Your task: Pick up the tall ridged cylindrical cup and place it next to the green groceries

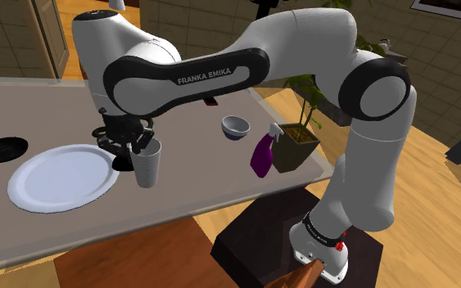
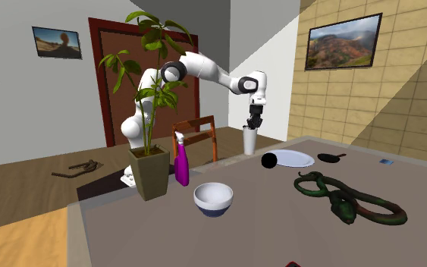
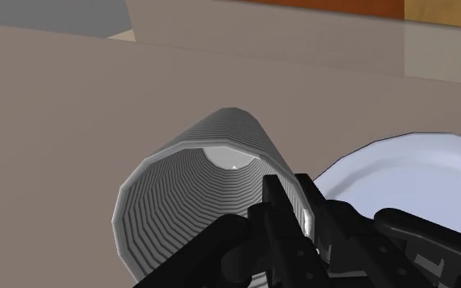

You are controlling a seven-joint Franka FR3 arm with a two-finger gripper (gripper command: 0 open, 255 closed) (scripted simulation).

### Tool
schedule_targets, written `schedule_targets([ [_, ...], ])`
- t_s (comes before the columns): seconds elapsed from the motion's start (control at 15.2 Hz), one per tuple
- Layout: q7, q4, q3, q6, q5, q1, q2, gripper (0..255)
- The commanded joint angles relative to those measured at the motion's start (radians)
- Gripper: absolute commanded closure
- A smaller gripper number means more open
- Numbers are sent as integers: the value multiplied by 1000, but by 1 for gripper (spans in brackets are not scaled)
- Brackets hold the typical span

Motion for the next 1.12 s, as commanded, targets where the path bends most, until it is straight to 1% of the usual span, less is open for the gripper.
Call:
schedule_targets([
  [0.0, 4, -13, -1, 23, -3, 1, 9, 255],
  [0.4, 12, -60, -4, 90, -12, 1, 31, 255],
  [0.86, 12, -60, -4, 90, -12, 1, 31, 255],
  [0.92, 12, -60, -4, 90, -12, 1, 31, 0],
  [1.06, 12, -60, -4, 90, -12, 1, 31, 0],
])
